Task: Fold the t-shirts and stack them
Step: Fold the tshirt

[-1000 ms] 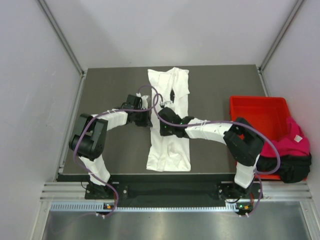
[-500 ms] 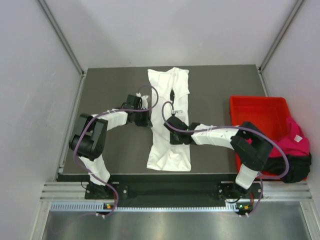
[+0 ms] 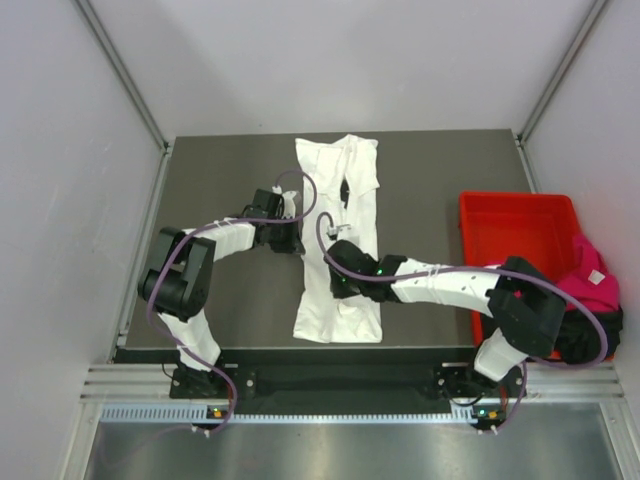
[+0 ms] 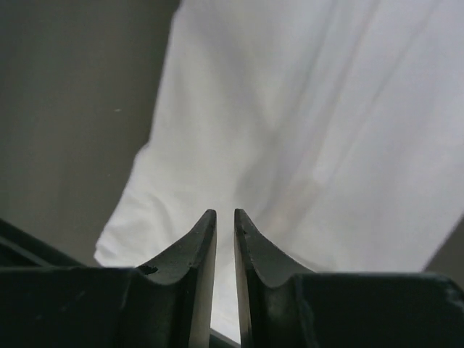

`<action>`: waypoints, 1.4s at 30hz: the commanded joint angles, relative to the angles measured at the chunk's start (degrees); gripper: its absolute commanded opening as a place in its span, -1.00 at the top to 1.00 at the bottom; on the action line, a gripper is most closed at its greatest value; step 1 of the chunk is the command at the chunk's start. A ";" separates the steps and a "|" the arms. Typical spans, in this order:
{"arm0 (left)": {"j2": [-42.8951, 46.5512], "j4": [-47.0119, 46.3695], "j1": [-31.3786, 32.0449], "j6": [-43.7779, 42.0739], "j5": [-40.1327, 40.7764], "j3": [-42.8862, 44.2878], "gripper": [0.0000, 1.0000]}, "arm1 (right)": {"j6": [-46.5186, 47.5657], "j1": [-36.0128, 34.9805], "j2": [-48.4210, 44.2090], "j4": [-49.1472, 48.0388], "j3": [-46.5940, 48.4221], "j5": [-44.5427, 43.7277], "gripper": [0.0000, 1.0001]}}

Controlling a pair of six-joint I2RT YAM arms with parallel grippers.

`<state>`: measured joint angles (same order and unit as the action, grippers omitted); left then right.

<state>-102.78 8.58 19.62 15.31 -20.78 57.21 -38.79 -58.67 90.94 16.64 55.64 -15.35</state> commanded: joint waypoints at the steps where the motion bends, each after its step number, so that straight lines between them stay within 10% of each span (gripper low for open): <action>1: -0.49 -0.05 -0.28 -0.28 -0.32 0.53 1.00 | 2.67 -2.84 2.74 -9.43 3.07 7.87 0.66; 24: 0.13 1.70 -0.28 -1.60 -0.84 0.53 1.00 | -3.84 -6.63 -10.24 5.77 -6.42 6.66 0.67; 33: 1.97 5.57 -0.28 -3.71 -0.32 1.41 0.23 | -8.24 -2.59 -14.65 3.32 -13.36 3.40 -0.02; 42: 6.28 7.77 -0.19 -6.34 0.56 2.11 0.07 | -6.57 -0.48 -10.08 -1.78 -14.85 3.75 0.29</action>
<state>-100.14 15.25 19.55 11.07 -20.97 58.08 -45.43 -60.20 80.66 19.42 41.45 -10.57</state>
